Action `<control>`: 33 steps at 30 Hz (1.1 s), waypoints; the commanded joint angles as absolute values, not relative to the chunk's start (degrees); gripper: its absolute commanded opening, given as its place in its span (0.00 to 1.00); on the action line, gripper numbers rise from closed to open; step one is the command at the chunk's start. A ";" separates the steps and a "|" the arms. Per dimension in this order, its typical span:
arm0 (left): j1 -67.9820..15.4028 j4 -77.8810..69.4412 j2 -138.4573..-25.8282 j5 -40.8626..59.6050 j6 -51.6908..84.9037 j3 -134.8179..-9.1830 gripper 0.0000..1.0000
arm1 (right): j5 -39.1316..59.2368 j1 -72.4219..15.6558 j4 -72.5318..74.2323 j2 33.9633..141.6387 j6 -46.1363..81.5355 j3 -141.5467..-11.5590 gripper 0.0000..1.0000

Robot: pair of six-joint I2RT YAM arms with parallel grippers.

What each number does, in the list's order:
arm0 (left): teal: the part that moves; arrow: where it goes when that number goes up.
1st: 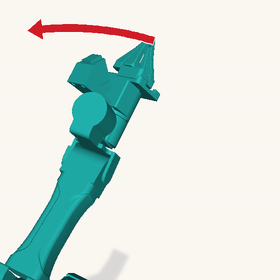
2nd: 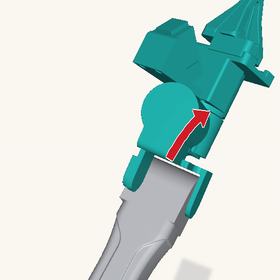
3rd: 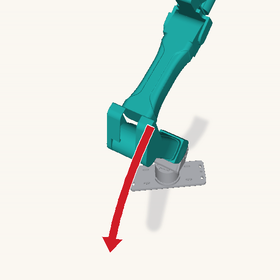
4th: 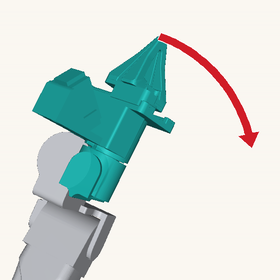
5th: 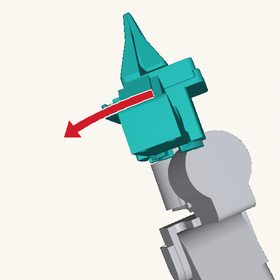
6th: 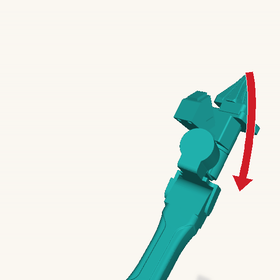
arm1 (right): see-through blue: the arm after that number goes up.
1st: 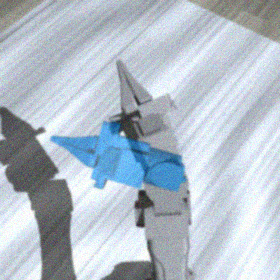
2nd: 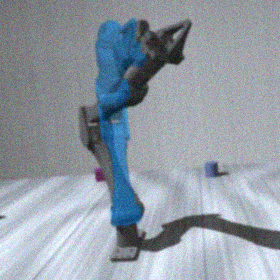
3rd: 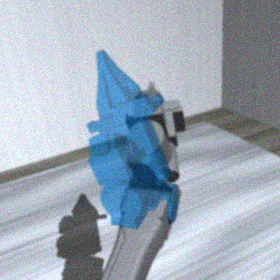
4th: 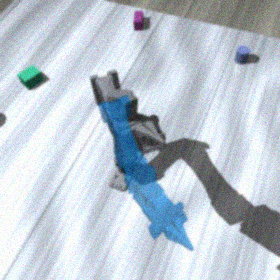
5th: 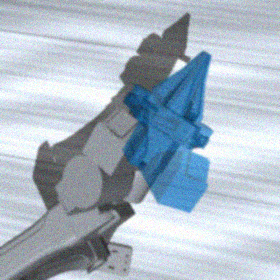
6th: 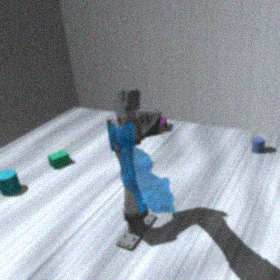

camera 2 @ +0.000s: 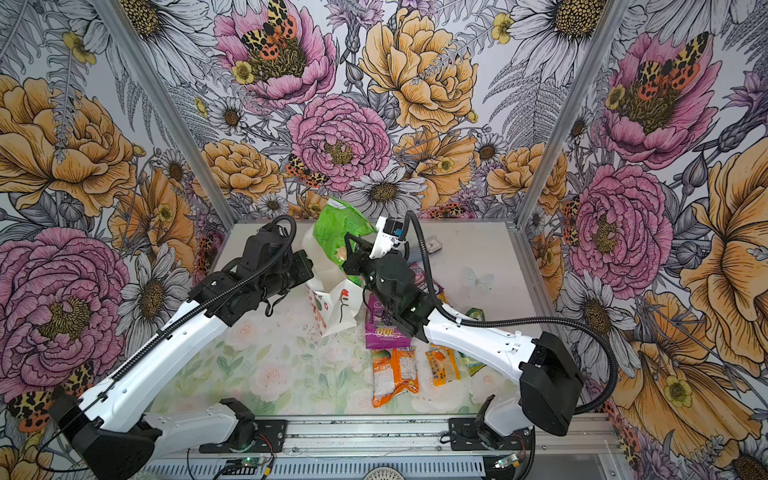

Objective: Place the snacks into the paper bag

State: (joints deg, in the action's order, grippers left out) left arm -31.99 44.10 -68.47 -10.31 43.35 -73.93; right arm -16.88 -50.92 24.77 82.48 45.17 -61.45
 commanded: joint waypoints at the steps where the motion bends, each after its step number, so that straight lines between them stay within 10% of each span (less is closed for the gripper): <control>1: -30.00 41.22 -67.04 -7.82 43.08 -73.83 0.00 | -16.90 -53.05 28.04 80.01 39.87 -59.01 0.00; 33: -31.30 43.24 -68.11 -14.63 38.05 -74.10 0.00 | -48.47 -60.98 10.38 73.53 32.87 -58.11 0.00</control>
